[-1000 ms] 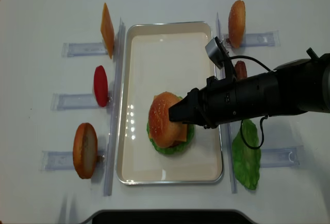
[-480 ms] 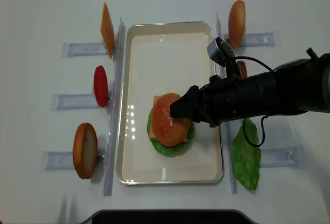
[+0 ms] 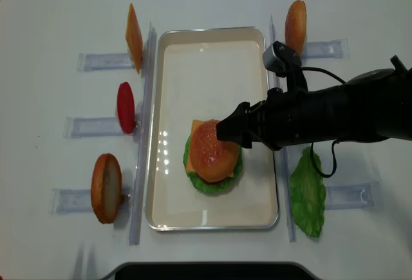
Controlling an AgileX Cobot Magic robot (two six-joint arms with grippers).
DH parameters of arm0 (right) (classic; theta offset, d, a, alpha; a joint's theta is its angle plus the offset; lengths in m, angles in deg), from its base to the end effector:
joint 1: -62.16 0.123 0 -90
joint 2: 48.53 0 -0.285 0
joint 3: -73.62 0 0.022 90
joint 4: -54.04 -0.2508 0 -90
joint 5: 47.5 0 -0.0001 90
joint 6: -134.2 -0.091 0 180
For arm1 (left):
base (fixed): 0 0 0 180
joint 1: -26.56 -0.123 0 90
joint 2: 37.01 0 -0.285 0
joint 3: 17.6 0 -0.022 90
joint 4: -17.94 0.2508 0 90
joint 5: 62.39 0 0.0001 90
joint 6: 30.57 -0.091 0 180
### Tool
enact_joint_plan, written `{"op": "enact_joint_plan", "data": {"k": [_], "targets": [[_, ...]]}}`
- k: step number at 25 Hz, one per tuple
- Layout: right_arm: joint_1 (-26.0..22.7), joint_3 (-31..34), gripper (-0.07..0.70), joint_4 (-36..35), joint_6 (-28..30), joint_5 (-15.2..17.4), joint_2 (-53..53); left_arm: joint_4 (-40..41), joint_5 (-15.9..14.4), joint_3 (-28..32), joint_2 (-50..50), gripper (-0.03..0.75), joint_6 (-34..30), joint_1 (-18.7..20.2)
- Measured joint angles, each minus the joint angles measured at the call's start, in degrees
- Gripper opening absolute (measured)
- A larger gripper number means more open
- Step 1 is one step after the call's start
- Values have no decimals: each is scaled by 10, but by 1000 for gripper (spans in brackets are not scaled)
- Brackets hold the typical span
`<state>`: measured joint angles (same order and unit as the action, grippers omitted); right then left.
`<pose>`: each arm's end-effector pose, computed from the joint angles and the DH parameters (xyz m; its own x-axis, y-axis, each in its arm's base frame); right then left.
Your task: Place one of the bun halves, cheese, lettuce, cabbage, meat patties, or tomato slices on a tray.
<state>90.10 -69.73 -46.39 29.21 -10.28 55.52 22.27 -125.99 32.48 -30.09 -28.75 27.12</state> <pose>0.2384 0.1878 0.1696 -0.8884 -0.0439 -0.4570 -0.3904 0.5963 0.7015 -0.0064 0.0062 0.2662 -0.5081 0.0069 -0.8613 -0.0475 0.9982 0.0360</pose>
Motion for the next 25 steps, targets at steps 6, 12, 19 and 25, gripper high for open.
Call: {"op": "enact_joint_plan", "data": {"k": [6, 12, 19, 25], "targets": [[0, 0, 580, 25, 0, -18, -54, 0, 0, 0, 0, 157, 0, 0], [-3, 0, 580, 133, -69, -39, -145, 0, 0, 0, 0, 157, 0, 0], [-110, 0, 580, 429, -343, -1, -245, 0, 0, 0, 0, 157, 0, 0], [-241, 0, 580, 634, -477, 73, -318, 0, 0, 0, 0, 157, 0, 0]]}}
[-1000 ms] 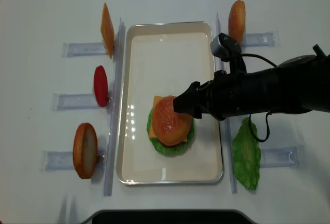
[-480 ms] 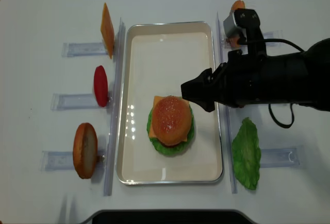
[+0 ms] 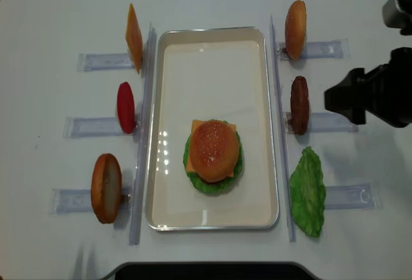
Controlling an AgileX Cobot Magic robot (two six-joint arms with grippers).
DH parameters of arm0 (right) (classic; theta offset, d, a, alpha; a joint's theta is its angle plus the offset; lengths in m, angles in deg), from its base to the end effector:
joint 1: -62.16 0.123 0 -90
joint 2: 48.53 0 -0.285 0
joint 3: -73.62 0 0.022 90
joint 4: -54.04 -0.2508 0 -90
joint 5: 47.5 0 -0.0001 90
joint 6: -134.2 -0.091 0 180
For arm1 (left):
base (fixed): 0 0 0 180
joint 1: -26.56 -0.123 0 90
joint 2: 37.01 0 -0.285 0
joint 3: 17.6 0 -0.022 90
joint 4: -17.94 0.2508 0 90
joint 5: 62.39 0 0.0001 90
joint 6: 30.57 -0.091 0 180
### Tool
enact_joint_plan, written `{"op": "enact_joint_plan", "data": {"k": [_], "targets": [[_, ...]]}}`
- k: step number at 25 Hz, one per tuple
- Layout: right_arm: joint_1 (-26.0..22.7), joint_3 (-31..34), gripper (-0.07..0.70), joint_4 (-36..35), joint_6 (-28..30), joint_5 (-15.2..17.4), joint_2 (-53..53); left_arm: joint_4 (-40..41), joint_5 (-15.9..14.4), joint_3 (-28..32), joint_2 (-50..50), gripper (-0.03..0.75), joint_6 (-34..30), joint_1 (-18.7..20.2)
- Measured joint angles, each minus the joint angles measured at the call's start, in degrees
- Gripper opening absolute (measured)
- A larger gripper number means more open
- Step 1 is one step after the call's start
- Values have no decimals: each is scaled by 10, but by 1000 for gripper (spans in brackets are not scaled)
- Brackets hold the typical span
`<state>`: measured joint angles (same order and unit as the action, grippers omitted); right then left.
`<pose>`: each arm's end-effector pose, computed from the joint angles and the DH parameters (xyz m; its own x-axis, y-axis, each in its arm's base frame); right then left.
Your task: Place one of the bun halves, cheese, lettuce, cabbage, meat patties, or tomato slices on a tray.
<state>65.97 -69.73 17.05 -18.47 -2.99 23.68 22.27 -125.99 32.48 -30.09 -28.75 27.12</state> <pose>0.1992 0.0518 0.2649 -0.8413 -0.0415 -0.5389 -0.2761 0.8902 0.3624 -0.0064 0.0062 0.2662 -0.5081 0.0069 -0.8613 -0.0475 0.9982 0.0360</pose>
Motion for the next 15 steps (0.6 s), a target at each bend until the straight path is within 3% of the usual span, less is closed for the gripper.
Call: {"op": "enact_joint_plan", "data": {"k": [7, 10, 15], "targets": [[-97, 0, 580, 220, -172, 81, -71, 0, 0, 0, 0, 157, 0, 0], [-107, 0, 580, 267, -203, 130, -104, 0, 0, 0, 0, 157, 0, 0], [-107, 3, 580, 280, -220, 190, -206, 0, 0, 0, 0, 157, 0, 0]]}}
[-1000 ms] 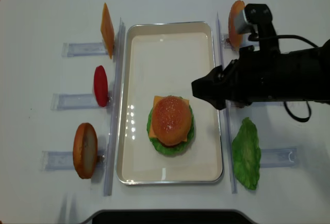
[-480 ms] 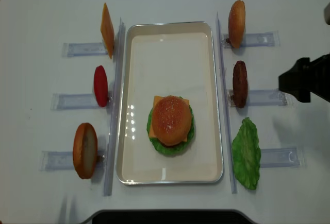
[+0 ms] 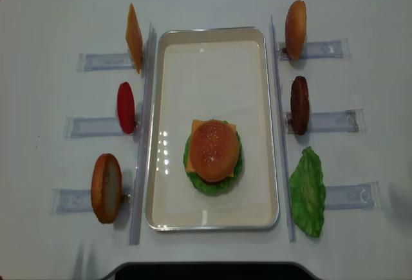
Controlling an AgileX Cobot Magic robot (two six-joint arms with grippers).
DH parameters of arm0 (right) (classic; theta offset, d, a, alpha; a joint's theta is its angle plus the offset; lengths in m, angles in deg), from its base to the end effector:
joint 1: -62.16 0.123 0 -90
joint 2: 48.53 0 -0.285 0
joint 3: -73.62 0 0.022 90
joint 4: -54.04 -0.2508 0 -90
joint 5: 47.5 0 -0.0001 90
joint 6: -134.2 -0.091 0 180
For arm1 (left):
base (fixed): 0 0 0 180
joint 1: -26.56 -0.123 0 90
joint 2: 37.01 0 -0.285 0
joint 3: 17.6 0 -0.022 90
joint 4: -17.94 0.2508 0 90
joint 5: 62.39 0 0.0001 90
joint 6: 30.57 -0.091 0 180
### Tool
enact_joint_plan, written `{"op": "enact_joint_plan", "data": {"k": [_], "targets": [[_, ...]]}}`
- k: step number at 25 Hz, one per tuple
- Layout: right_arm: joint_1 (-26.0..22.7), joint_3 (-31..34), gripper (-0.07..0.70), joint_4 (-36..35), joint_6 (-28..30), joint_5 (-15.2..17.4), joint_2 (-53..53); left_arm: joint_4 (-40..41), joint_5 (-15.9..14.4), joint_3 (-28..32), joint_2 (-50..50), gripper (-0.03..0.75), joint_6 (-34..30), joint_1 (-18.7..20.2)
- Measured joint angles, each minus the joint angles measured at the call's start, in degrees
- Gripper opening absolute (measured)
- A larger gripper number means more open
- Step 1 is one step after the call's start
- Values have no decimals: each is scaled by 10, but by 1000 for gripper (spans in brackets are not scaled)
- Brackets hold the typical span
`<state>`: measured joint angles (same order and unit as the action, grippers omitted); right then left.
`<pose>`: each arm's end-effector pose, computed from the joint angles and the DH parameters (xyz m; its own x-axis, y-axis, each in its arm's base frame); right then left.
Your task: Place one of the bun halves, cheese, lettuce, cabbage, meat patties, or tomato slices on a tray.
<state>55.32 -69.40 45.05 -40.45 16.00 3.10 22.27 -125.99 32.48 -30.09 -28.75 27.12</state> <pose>0.1164 -0.0011 0.2950 -0.8762 0.0823 -0.4748 0.0323 0.9931 0.1124 -0.0064 0.0062 0.2662 -0.5081 0.0069 -0.8613 -0.0475 0.9982 0.0360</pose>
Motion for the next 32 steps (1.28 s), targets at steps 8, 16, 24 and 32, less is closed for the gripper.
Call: {"op": "enact_joint_plan", "data": {"k": [8, 16, 24, 32], "targets": [[0, 63, 580, 18, -2, 17, -234, 0, 0, 0, 0, 157, 0, 0], [0, 107, 580, 26, -2, 14, -424, 0, 0, 0, 0, 157, 0, 0], [0, 112, 580, 33, -2, 15, -443, 0, 0, 0, 0, 157, 0, 0], [0, 112, 580, 33, -2, 15, -443, 0, 0, 0, 0, 157, 0, 0]]}}
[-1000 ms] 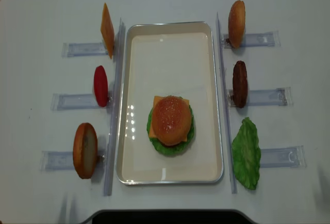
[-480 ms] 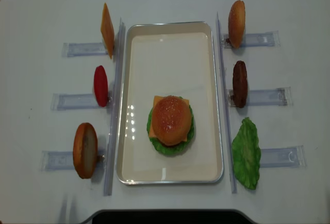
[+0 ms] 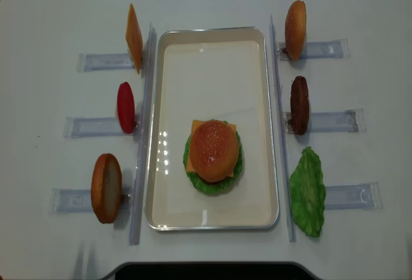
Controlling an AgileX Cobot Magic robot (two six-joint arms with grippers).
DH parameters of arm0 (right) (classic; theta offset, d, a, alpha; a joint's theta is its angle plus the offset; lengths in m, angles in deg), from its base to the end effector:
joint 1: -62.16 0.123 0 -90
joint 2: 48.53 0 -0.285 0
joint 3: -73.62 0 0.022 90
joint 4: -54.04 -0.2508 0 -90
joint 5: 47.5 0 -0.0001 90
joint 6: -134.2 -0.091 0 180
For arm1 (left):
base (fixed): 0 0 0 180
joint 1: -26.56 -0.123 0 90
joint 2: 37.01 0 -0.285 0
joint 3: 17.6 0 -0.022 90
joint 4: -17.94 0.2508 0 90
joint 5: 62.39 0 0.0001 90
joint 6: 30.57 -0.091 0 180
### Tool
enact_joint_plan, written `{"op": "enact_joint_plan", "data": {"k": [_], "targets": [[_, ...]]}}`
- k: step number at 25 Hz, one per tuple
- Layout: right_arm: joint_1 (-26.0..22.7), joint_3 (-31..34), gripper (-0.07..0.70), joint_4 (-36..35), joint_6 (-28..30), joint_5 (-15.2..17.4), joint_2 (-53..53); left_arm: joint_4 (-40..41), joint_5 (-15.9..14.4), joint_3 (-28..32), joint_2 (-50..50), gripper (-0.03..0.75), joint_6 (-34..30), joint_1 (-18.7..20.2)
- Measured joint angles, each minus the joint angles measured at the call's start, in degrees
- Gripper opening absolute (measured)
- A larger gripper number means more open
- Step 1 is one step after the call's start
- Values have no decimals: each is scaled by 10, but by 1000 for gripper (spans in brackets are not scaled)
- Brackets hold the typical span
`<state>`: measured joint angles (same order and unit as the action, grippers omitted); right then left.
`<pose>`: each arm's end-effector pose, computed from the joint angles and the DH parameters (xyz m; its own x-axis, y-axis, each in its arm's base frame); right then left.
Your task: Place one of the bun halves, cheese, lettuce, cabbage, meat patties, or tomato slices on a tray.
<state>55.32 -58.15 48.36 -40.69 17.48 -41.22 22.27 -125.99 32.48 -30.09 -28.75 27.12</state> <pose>-0.0092 0.0093 0.2733 -0.5040 0.0132 -0.8636 0.0181 0.9998 0.0047 -0.0064 0.0062 0.2662 -0.5081 0.0069 -0.8613 -0.0475 0.9982 0.0360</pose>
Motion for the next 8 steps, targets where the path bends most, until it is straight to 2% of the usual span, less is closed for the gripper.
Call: {"op": "enact_joint_plan", "data": {"k": [8], "targets": [[0, 0, 580, 0, 0, 0, 0, 0, 0, 0, 0, 157, 0, 0]]}}
